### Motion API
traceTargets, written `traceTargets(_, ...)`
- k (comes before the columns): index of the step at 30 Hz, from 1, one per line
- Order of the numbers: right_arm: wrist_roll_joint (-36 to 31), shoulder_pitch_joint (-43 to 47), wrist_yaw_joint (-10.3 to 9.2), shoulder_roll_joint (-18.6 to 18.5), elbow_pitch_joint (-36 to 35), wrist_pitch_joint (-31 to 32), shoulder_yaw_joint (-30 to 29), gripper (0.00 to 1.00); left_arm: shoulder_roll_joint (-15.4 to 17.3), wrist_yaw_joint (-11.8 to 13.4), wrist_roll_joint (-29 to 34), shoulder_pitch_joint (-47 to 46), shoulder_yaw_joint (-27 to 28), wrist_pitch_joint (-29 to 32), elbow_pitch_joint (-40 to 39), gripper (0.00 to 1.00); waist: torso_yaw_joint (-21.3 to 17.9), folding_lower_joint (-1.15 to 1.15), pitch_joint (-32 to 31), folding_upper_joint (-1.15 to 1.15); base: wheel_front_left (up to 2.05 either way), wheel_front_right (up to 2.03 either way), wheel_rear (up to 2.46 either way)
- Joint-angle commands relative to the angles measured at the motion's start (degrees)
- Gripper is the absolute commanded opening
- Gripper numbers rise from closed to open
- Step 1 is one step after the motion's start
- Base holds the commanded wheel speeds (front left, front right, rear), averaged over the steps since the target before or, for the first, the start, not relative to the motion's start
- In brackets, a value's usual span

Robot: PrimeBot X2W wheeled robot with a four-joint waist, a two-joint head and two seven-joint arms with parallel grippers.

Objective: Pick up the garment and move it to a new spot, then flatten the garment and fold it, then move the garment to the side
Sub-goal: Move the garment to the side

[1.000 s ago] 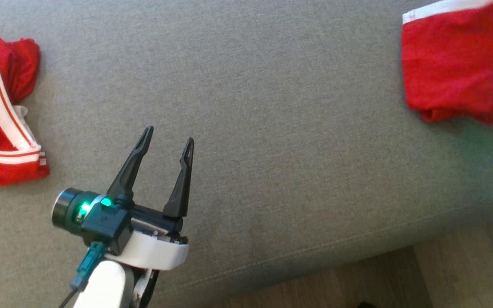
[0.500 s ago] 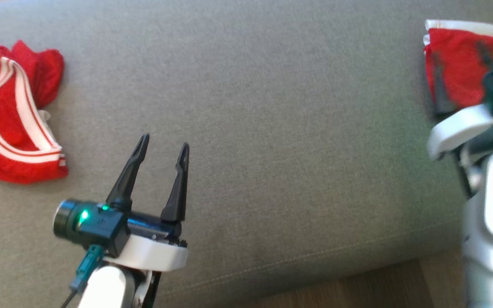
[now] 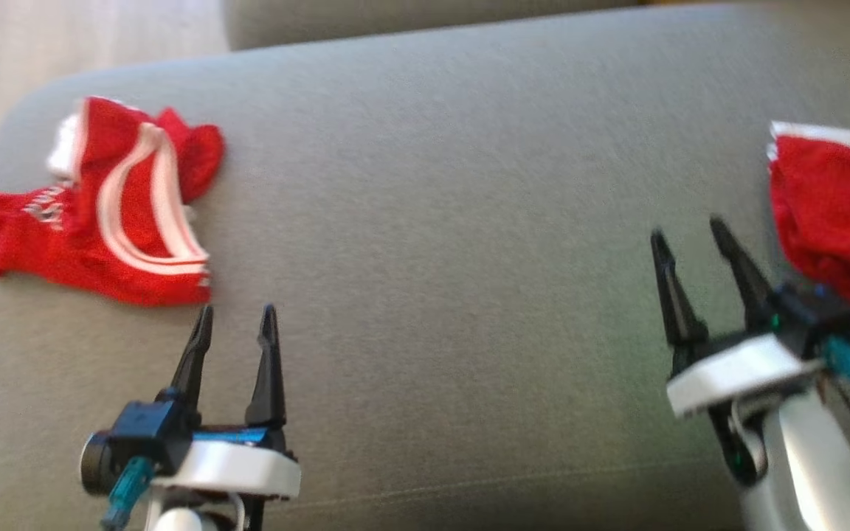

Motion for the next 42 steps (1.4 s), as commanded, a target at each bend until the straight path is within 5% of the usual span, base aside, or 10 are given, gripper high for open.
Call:
traceTargets(1,0.5,0.7,-0.02,0.3,-2.9,-0.7,1.2,1.00,-0.3,0.5,-0.4,-0.6,2.4,-0.3,-2.0,1.00,3.0,0.01,-3.0,0.00,0.00,0.00,0.00)
traceTargets(8,1.7,10.9,-0.02,0.3,-12.4,-0.8,-1.4,1.00,-0.3,0.6,0.8,3.0,3.2,-0.3,-3.1,1.00,6.0,0.01,-6.6,0.00,0.00,0.00,0.00)
traceTargets(14,3.3,17.9,-0.02,0.3,-13.2,-0.8,-3.5,1.00,-0.4,0.6,2.6,5.3,3.5,-0.3,-2.7,1.00,7.2,0.01,-9.0,0.00,0.00,0.00,0.00)
traceTargets(42,5.6,19.9,-0.02,0.3,-12.7,-0.8,0.2,1.00,-0.4,0.9,4.6,7.4,3.7,-0.3,-2.5,1.00,5.7,0.01,-10.4,0.00,0.00,0.00,0.00)
